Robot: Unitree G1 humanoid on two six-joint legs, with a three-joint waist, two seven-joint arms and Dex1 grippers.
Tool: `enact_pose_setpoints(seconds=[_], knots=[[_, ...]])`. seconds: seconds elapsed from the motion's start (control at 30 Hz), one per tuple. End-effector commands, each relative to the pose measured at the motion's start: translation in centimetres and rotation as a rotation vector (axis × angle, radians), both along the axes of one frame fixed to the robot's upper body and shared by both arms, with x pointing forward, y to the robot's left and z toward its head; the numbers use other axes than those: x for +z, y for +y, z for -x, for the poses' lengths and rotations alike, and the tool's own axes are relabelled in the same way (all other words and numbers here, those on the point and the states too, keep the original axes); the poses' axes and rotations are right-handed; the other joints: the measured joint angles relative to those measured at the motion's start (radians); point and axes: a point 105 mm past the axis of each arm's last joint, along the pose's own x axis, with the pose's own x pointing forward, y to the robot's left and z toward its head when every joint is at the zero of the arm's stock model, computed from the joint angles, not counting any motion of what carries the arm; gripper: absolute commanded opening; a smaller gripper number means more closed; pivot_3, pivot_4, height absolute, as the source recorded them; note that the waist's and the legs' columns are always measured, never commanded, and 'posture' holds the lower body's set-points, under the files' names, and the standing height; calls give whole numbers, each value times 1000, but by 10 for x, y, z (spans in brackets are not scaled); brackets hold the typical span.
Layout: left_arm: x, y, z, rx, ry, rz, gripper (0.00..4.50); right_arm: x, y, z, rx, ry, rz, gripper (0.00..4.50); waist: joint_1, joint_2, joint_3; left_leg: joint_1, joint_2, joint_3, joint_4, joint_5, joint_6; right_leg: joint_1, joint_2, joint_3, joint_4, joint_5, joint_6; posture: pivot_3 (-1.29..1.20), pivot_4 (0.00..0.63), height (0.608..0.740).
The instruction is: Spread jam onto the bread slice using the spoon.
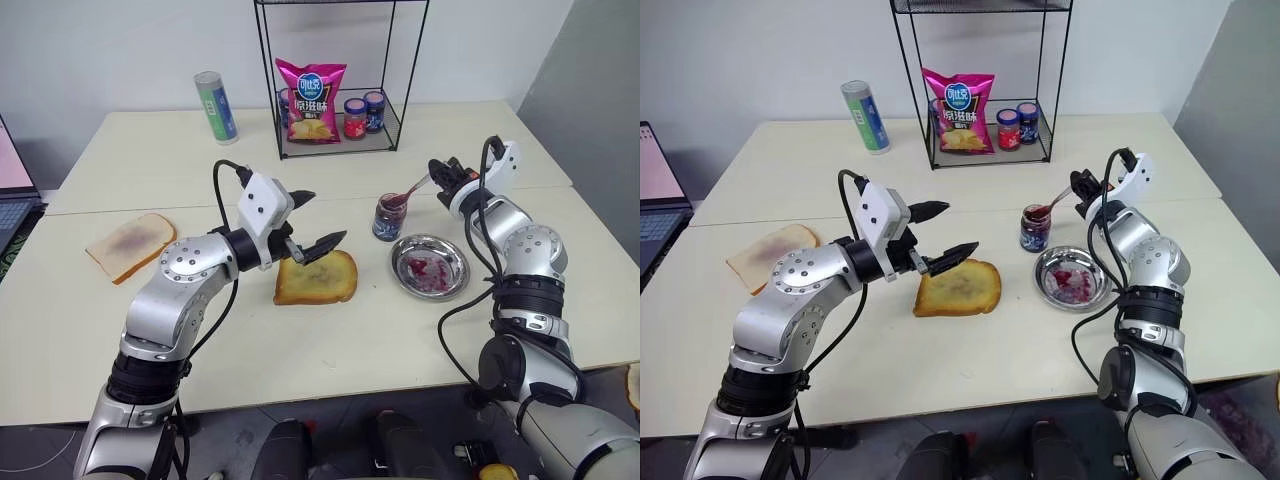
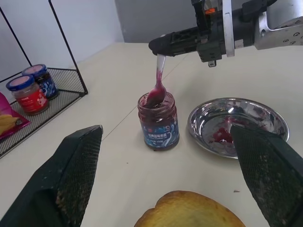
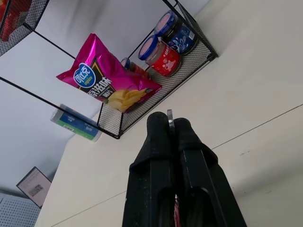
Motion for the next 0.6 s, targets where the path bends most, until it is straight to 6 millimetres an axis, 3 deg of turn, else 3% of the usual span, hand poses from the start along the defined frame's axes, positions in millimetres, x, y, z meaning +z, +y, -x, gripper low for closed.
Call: enact_pose_setpoints(seconds=[0.03, 0.43, 0.6], knots=[[15, -2, 1, -9, -61, 9, 4500, 26, -5, 1, -18, -71, -58, 59, 0, 0, 0, 0, 0, 0, 0, 0, 0, 0, 0, 0, 0, 0, 0, 0, 150, 740], [15, -4, 1, -19, -62, 9, 4500, 25, -10, 3, -33, -59, -136, 59, 0, 0, 0, 0, 0, 0, 0, 0, 0, 0, 0, 0, 0, -1, 1, 0, 150, 740], [19, -6, 2, -43, -61, 20, 4500, 34, -14, 5, -33, -71, -277, 59, 0, 0, 0, 0, 0, 0, 0, 0, 0, 0, 0, 0, 0, -1, 1, 0, 150, 740]])
